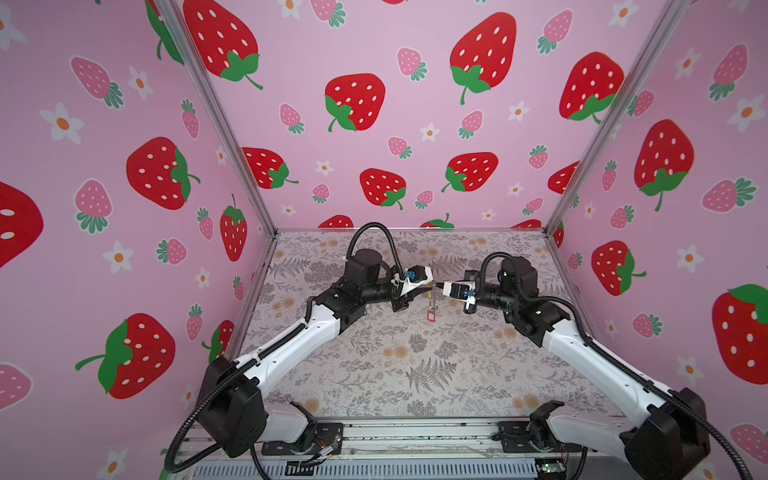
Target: Put the keys on the keyring
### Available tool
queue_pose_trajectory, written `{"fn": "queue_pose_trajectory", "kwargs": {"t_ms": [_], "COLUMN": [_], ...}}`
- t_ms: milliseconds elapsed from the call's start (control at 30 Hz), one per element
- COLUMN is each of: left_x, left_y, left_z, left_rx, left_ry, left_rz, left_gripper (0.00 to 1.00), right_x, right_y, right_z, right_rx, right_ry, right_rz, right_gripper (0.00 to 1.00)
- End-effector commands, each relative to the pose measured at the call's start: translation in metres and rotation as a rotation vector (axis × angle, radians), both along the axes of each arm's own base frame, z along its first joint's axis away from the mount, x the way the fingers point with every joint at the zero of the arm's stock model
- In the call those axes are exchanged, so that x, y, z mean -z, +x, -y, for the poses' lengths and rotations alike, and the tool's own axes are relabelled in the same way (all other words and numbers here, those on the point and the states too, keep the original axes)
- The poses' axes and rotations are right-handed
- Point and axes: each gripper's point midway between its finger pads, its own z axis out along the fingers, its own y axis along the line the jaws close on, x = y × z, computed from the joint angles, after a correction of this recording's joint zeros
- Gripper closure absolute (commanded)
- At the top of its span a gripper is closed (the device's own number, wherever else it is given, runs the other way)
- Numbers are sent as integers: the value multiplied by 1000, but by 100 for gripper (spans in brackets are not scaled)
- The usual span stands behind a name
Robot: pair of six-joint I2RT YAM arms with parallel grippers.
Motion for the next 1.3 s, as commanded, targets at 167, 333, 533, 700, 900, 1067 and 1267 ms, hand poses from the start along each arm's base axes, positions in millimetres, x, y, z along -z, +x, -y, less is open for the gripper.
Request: {"fn": "queue_pose_trajectory", "kwargs": {"t_ms": [167, 333, 533, 700, 900, 1067, 1267], "left_x": [-20, -20, -20, -20, -28, -34, -44], "left_y": [-1, -4, -9, -10, -9, -7, -2], "left_z": [9, 11, 10, 7, 4, 4, 4], "left_rx": [45, 58, 76, 66, 56, 50, 23], "left_ry": [-21, -17, -9, 30, -22, -112, -227], "left_rz": [48, 49, 41, 31, -44, -84, -77], "left_gripper": [81, 92, 100, 100, 100, 100, 100], "right_x": [-7, -8, -3, -1, -7, -13, -12], "right_y": [-5, -5, 4, 10, 10, 7, 5], "right_z": [-6, -7, -3, 7, 16, 14, 9], "right_rx": [-51, -51, 14, 80, 122, 109, 86], "right_ry": [14, 19, 3, -16, -25, 8, 50], "right_rz": [9, 2, -24, -16, 33, 20, -44], "right_gripper": [100, 100, 80, 67, 61, 61, 63]}}
